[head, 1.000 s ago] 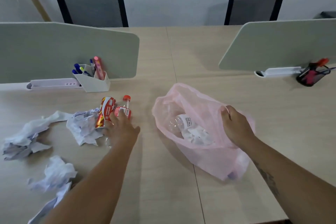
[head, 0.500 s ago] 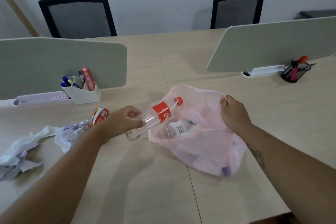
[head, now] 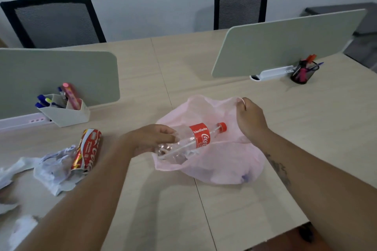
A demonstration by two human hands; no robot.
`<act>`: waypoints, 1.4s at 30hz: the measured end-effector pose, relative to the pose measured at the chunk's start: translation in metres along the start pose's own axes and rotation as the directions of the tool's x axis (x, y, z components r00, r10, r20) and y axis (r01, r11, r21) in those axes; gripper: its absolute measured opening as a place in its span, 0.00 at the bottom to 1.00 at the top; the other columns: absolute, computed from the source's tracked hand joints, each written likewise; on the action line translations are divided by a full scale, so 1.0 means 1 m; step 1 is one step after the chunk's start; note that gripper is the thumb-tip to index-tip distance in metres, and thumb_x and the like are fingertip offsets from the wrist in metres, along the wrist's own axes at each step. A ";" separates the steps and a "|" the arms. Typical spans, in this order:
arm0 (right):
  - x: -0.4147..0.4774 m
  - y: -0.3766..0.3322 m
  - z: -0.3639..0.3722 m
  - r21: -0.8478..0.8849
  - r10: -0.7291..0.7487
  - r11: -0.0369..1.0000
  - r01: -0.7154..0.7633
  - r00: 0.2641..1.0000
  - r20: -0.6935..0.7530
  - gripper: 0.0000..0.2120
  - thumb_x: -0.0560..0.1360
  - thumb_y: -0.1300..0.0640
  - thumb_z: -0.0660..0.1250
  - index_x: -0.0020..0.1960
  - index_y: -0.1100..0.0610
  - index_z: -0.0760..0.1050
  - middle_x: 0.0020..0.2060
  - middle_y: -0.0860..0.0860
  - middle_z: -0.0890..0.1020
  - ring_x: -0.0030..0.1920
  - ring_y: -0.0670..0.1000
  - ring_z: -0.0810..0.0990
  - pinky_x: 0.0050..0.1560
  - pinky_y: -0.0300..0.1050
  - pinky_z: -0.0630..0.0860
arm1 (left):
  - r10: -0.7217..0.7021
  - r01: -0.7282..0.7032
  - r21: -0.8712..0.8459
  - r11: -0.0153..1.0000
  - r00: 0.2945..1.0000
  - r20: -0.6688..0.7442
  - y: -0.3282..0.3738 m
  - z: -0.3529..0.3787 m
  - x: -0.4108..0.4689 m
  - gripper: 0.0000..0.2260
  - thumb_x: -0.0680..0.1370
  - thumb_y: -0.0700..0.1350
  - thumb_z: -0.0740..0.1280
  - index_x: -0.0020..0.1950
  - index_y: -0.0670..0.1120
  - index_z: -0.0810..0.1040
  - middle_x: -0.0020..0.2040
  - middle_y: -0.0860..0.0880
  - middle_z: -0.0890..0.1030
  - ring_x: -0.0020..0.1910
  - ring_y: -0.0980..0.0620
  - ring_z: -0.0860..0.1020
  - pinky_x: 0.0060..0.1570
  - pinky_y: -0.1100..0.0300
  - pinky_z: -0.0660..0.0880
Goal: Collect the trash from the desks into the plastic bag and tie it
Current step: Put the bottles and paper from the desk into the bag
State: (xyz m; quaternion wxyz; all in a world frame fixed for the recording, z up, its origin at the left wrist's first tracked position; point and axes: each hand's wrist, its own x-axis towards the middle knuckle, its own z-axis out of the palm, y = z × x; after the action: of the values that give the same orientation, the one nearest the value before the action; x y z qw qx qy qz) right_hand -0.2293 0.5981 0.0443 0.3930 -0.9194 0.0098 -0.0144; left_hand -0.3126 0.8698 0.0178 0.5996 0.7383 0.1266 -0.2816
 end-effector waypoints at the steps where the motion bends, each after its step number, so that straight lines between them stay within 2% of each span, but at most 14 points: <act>1: -0.002 -0.005 0.001 0.050 -0.006 0.999 0.004 1.000 0.027 0.14 0.80 0.54 0.52 0.42 0.59 0.70 0.35 0.53 0.74 0.38 0.57 0.74 0.37 0.47 0.68 | 0.026 -0.025 0.035 0.999 0.999 -0.025 -0.001 0.014 0.008 0.16 0.74 0.45 0.74 0.61 0.46 0.79 0.55 0.49 0.81 0.47 0.50 0.79 0.44 0.59 0.75; 5: -0.010 -0.020 0.010 0.049 -0.116 0.993 0.111 0.983 0.140 0.13 0.80 0.53 0.54 0.47 0.58 0.73 0.34 0.51 0.75 0.36 0.52 0.73 0.37 0.45 0.68 | 0.148 -0.113 0.299 0.948 0.984 -0.099 -0.010 0.057 0.032 0.24 0.73 0.50 0.74 0.68 0.55 0.74 0.65 0.56 0.75 0.57 0.59 0.77 0.45 0.78 0.70; 8: -0.010 -0.018 0.016 0.022 -0.131 0.991 0.129 0.980 0.149 0.12 0.81 0.52 0.53 0.48 0.55 0.73 0.35 0.49 0.75 0.37 0.49 0.74 0.36 0.44 0.68 | 0.299 -0.132 0.604 0.786 0.936 -0.185 -0.020 0.054 0.027 0.24 0.72 0.58 0.73 0.67 0.56 0.76 0.68 0.54 0.75 0.67 0.53 0.71 0.67 0.62 0.65; 11: -0.009 -0.011 0.025 -0.029 -0.131 0.990 0.137 0.982 0.139 0.14 0.82 0.51 0.52 0.47 0.57 0.72 0.35 0.49 0.75 0.39 0.54 0.74 0.37 0.47 0.67 | 0.435 -0.130 0.557 0.820 0.774 -0.461 -0.040 0.027 0.008 0.14 0.73 0.59 0.71 0.55 0.54 0.81 0.52 0.56 0.80 0.48 0.55 0.76 0.52 0.56 0.75; 13: -0.009 -0.004 0.035 -0.044 -0.131 0.989 0.138 0.981 0.145 0.14 0.82 0.50 0.51 0.48 0.56 0.73 0.37 0.49 0.77 0.42 0.54 0.76 0.40 0.48 0.70 | 0.523 0.010 0.647 0.762 0.580 -0.625 -0.065 -0.004 0.000 0.12 0.74 0.55 0.71 0.54 0.51 0.80 0.50 0.52 0.79 0.49 0.50 0.75 0.52 0.53 0.74; 17: -0.012 0.004 0.054 -0.079 -0.116 0.989 0.128 0.983 0.142 0.14 0.81 0.49 0.51 0.50 0.53 0.74 0.44 0.52 0.80 0.45 0.56 0.78 0.49 0.54 0.76 | 0.271 0.464 0.484 0.742 0.453 -0.849 -0.135 -0.069 -0.002 0.28 0.70 0.57 0.67 0.69 0.50 0.69 0.69 0.43 0.70 0.68 0.38 0.66 0.66 0.43 0.62; 20: -0.016 0.007 0.063 -0.103 -0.128 0.984 0.144 0.980 0.153 0.14 0.81 0.50 0.51 0.53 0.54 0.74 0.45 0.53 0.81 0.47 0.57 0.79 0.49 0.53 0.76 | 0.065 0.570 0.281 0.772 0.368 -0.927 -0.161 -0.089 -0.006 0.32 0.69 0.50 0.66 0.73 0.48 0.63 0.71 0.38 0.66 0.68 0.32 0.63 0.68 0.40 0.60; 22: -0.017 0.007 0.067 -0.103 -0.123 0.985 0.141 0.979 0.162 0.13 0.81 0.51 0.52 0.53 0.53 0.74 0.44 0.52 0.81 0.46 0.56 0.79 0.48 0.53 0.77 | 0.055 0.586 0.256 0.769 0.339 -0.939 -0.167 -0.094 -0.009 0.32 0.70 0.46 0.67 0.73 0.46 0.63 0.69 0.35 0.68 0.64 0.31 0.67 0.65 0.41 0.64; 25: -0.017 0.007 0.067 -0.120 -0.103 0.985 0.123 0.983 0.154 0.13 0.81 0.51 0.52 0.54 0.53 0.74 0.45 0.53 0.81 0.46 0.56 0.79 0.47 0.54 0.77 | 0.124 0.541 0.310 0.781 0.352 -0.928 -0.167 -0.100 -0.012 0.28 0.71 0.44 0.71 0.69 0.43 0.66 0.61 0.33 0.75 0.57 0.32 0.73 0.59 0.41 0.70; 27: -0.015 0.006 0.064 -0.117 -0.085 0.988 0.101 0.987 0.134 0.15 0.82 0.50 0.51 0.55 0.54 0.74 0.46 0.53 0.81 0.46 0.56 0.79 0.47 0.52 0.76 | 0.138 0.313 0.272 0.910 0.391 -0.910 -0.146 -0.091 -0.016 0.25 0.67 0.47 0.74 0.61 0.46 0.69 0.50 0.39 0.80 0.49 0.37 0.78 0.50 0.44 0.76; 31: -0.004 0.003 0.049 -0.086 -0.043 0.995 0.045 0.999 0.024 0.16 0.82 0.50 0.50 0.54 0.57 0.74 0.47 0.56 0.80 0.48 0.58 0.77 0.49 0.51 0.74 | 0.218 -0.214 0.096 0.972 0.675 -0.705 -0.074 -0.036 -0.030 0.20 0.70 0.42 0.76 0.57 0.48 0.71 0.46 0.47 0.81 0.33 0.57 0.81 0.30 0.60 0.79; 35: 0.000 0.004 0.031 0.009 0.042 0.999 -0.042 0.997 -0.065 0.18 0.83 0.50 0.49 0.55 0.59 0.74 0.47 0.56 0.78 0.47 0.57 0.75 0.49 0.48 0.71 | 0.347 -0.321 0.132 0.938 0.877 -0.332 -0.032 0.016 -0.027 0.20 0.71 0.46 0.76 0.62 0.53 0.77 0.56 0.56 0.78 0.49 0.58 0.80 0.39 0.68 0.78; 39: 0.000 0.004 0.018 0.063 0.049 0.997 -0.043 0.994 -0.099 0.18 0.83 0.50 0.49 0.57 0.58 0.75 0.49 0.55 0.79 0.49 0.55 0.76 0.52 0.48 0.73 | 0.437 -0.396 0.229 0.889 0.883 -0.171 -0.014 0.067 0.006 0.21 0.70 0.51 0.76 0.62 0.54 0.80 0.54 0.56 0.82 0.49 0.59 0.80 0.44 0.71 0.75; 42: 0.000 0.005 0.013 0.068 0.012 0.998 -0.007 0.997 -0.080 0.17 0.82 0.51 0.50 0.55 0.57 0.75 0.49 0.55 0.80 0.49 0.56 0.77 0.51 0.49 0.73 | 0.550 -0.340 0.586 0.736 0.804 -0.224 -0.011 0.105 0.042 0.21 0.70 0.62 0.71 0.60 0.57 0.79 0.54 0.54 0.81 0.52 0.52 0.75 0.52 0.58 0.75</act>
State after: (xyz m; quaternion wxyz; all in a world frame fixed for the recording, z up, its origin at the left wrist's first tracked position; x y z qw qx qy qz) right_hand -0.2290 0.6037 0.0317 0.4231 -0.9042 0.0296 -0.0499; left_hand -0.3124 0.7655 -0.0276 0.3913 0.9200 -0.0237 0.0001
